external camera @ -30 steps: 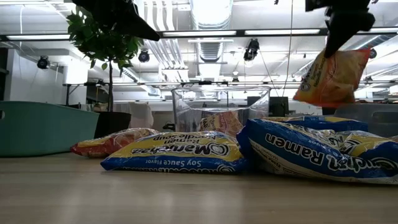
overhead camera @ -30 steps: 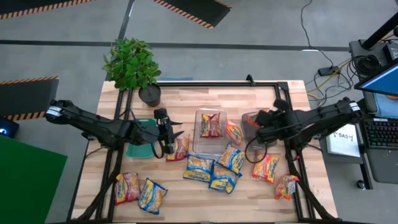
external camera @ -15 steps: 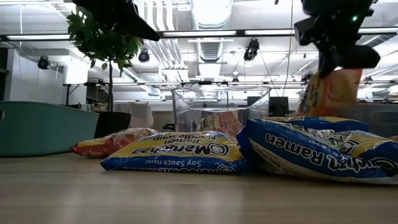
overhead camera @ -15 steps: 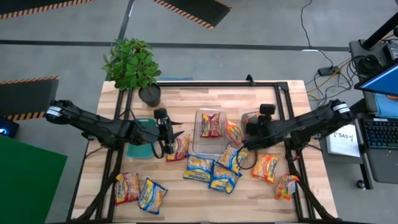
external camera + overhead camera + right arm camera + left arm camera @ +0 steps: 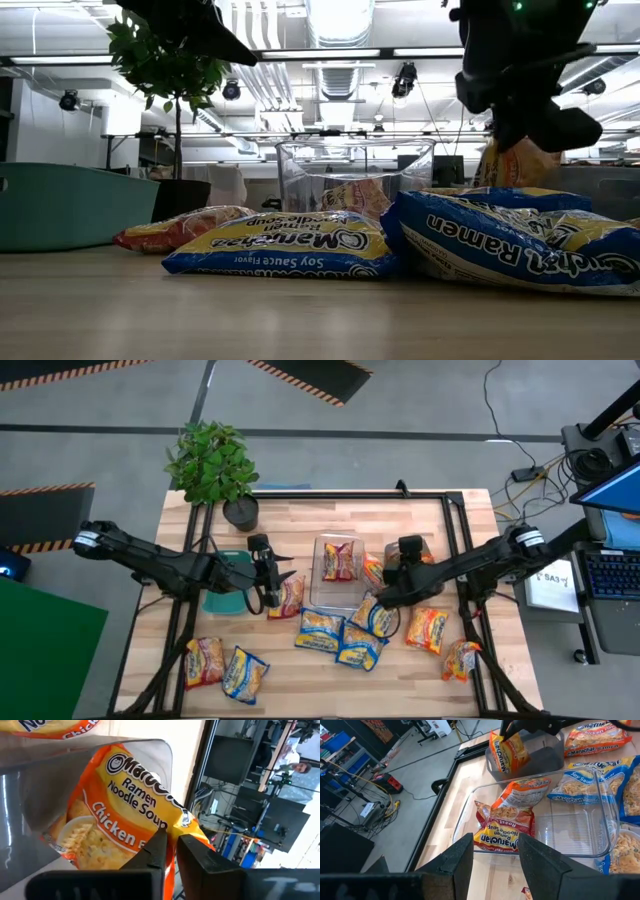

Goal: Sort Maruchan noodles
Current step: Put the orange noodle pack into the black bin, then put the red noodle pack into the transparent bin

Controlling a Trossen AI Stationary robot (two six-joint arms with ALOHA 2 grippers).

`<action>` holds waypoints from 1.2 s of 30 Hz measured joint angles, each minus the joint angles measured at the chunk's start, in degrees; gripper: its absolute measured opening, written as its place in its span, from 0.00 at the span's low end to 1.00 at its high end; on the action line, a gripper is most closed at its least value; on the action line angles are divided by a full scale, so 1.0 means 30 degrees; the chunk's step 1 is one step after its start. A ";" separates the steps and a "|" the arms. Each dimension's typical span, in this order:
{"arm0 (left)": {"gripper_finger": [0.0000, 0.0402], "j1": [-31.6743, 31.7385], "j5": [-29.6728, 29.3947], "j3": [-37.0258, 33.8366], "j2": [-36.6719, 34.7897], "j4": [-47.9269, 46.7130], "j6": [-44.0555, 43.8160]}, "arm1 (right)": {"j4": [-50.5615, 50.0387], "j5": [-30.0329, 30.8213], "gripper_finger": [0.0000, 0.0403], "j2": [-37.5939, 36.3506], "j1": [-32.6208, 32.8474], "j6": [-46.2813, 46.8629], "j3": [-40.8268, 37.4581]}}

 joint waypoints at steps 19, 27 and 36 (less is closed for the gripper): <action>0.35 0.0000 0.0015 0.0000 0.0000 0.0018 -0.0966 | 0.0025 -0.0092 0.39 -0.1717 -0.0600 0.4539 0.2457; 0.35 -0.0007 0.0082 -0.0564 0.0000 -0.0033 -0.4275 | 0.6656 0.0225 0.40 -0.5196 0.0395 0.3136 0.1058; 0.35 -0.0007 0.1614 -0.1447 0.0000 -0.0079 -0.7414 | 2.0461 -0.0313 0.36 -0.8961 0.0995 -0.4954 -0.3678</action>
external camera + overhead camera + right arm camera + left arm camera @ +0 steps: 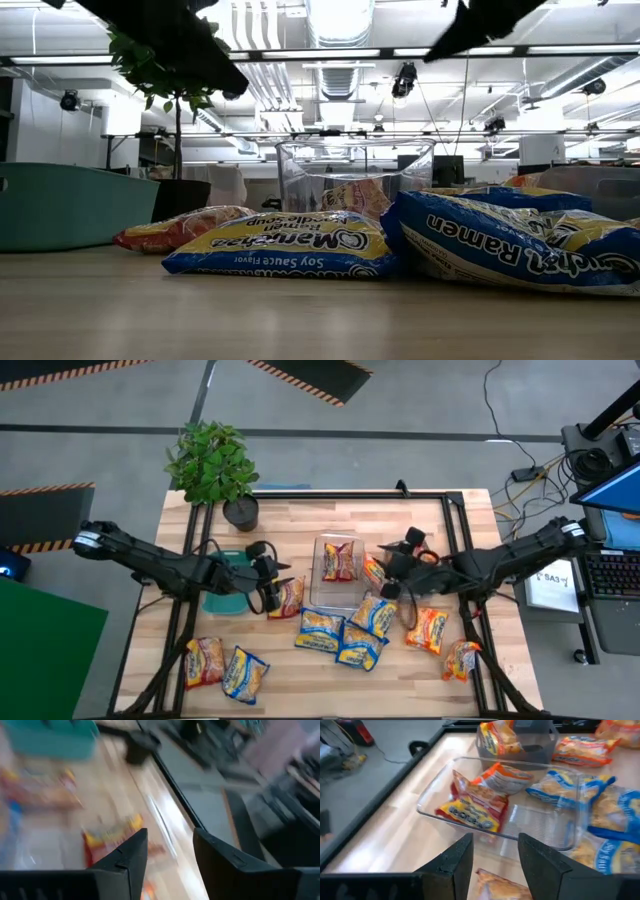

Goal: Sort Maruchan noodles
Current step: Put the red noodle pack into the transparent bin

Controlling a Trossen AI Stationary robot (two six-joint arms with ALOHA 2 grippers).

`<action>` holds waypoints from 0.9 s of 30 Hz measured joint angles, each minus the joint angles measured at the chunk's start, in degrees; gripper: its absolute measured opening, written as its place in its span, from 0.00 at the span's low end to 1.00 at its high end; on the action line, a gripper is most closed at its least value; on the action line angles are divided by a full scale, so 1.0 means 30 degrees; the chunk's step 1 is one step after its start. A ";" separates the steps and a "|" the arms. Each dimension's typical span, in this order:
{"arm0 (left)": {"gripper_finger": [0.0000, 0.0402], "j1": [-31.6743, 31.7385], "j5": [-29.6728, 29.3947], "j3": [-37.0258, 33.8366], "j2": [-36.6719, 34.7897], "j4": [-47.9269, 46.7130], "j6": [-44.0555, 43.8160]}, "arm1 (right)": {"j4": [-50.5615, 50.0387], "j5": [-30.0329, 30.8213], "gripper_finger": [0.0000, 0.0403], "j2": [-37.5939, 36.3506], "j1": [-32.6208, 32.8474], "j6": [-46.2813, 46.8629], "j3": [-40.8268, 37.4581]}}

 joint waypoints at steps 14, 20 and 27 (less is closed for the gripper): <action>0.51 0.0218 0.1177 -0.0054 0.0240 -0.2857 -0.2144 | 1.0560 -0.4286 0.35 -0.1916 -0.0015 -0.5207 -0.4794; 0.58 0.0475 0.2560 -0.0237 0.2389 -0.3065 -0.1404 | 1.0660 -0.4293 0.36 -0.1896 -0.0015 -0.5486 -0.4798; 0.56 0.1124 0.2589 -0.0228 0.5435 -0.3079 -0.0892 | 1.0697 -0.4286 0.37 -0.1874 -0.0015 -0.5365 -0.4787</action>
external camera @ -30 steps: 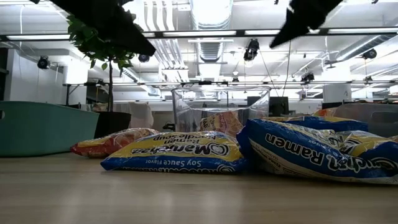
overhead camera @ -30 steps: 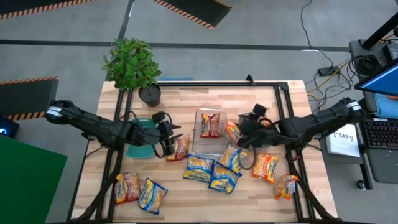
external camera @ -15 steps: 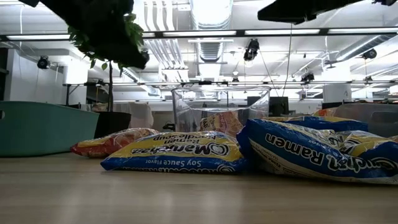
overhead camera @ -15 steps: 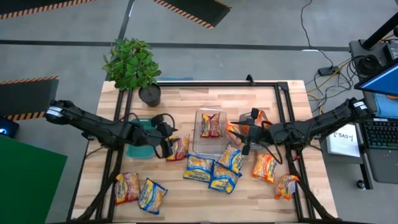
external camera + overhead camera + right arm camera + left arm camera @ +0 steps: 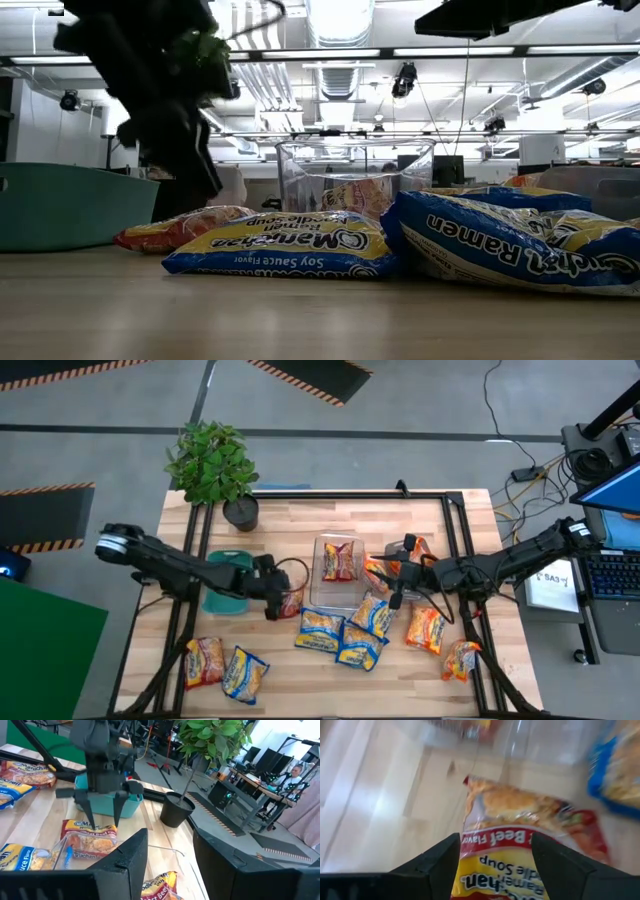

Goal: Sort Maruchan noodles
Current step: Put the red noodle pack into the transparent bin

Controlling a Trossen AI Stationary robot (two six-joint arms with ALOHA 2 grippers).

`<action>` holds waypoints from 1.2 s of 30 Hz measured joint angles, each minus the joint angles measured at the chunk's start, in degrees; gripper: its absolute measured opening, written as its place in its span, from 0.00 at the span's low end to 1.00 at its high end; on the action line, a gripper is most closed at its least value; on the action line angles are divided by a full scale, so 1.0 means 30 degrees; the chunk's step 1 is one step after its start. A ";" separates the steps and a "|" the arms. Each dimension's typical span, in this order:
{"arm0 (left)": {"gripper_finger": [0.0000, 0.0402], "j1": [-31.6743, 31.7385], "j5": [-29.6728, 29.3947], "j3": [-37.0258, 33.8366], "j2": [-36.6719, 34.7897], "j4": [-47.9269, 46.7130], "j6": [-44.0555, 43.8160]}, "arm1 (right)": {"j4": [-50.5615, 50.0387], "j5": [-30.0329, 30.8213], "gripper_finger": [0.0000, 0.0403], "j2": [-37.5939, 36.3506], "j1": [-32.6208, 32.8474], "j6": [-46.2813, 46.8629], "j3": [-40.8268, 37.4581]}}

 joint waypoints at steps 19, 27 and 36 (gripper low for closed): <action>0.31 0.1404 0.1362 -0.0051 0.1588 0.0154 0.1106 | 0.0000 0.0001 0.35 0.0007 0.0000 0.0007 0.0007; 0.02 0.1331 0.1330 0.0365 0.1514 -0.0726 0.1203 | 0.0000 0.0006 0.36 0.0007 0.0000 0.0224 0.0015; 0.00 0.0333 0.1246 0.3316 0.1253 -0.4998 0.1572 | 0.0216 0.0134 0.35 0.0022 -0.0071 0.2702 0.0029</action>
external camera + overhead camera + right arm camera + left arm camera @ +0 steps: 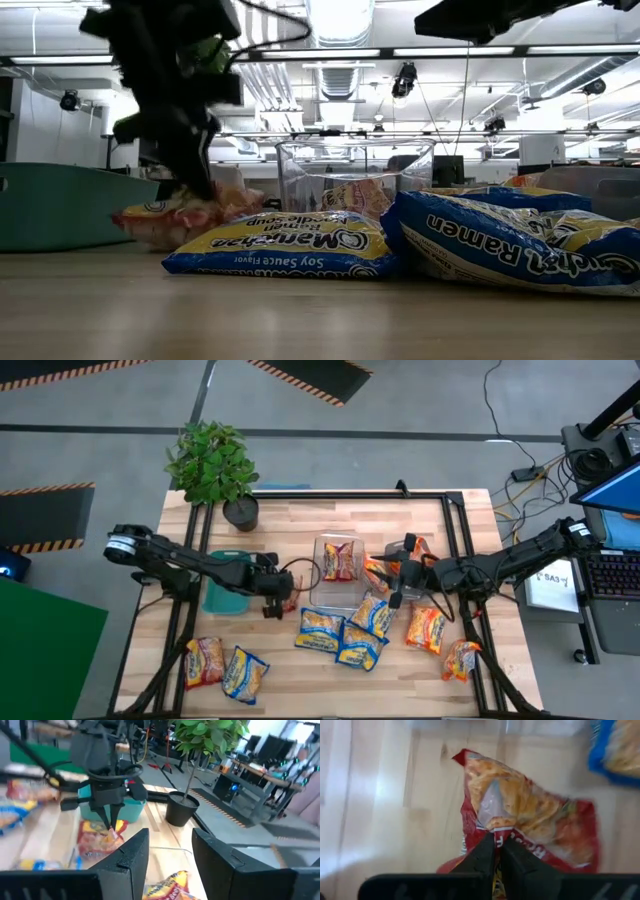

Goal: Sort Maruchan noodles
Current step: Put the red noodle pack into the transparent bin

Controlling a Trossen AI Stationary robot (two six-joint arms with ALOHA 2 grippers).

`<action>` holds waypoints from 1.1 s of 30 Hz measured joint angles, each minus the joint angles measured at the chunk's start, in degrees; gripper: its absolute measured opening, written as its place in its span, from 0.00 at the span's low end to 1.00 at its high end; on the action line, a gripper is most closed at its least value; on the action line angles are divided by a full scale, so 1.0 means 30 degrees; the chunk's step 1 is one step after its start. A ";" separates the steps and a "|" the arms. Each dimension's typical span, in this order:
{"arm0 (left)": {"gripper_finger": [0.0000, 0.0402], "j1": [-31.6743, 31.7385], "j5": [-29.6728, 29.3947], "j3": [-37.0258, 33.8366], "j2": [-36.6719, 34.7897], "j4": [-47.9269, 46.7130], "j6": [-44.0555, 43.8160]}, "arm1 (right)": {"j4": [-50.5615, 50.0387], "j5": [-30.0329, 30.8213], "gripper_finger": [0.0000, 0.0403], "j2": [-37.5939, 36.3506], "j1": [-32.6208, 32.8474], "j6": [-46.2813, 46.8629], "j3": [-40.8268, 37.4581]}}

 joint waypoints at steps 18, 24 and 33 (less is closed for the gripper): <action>0.00 -0.2040 -0.5236 0.7006 -0.0079 -0.4047 0.2414 | -0.1092 -0.2977 0.58 0.1545 -0.1658 1.1865 0.1440; 0.00 -0.2027 -0.7592 0.8189 -0.0087 -0.2670 0.3001 | -0.0917 -0.2982 0.70 0.3599 -0.1663 1.1972 0.2810; 0.00 -0.1865 -0.8378 0.8093 0.0014 0.0902 0.3863 | -0.0921 -0.2981 0.79 0.5856 -0.1984 1.1057 0.5074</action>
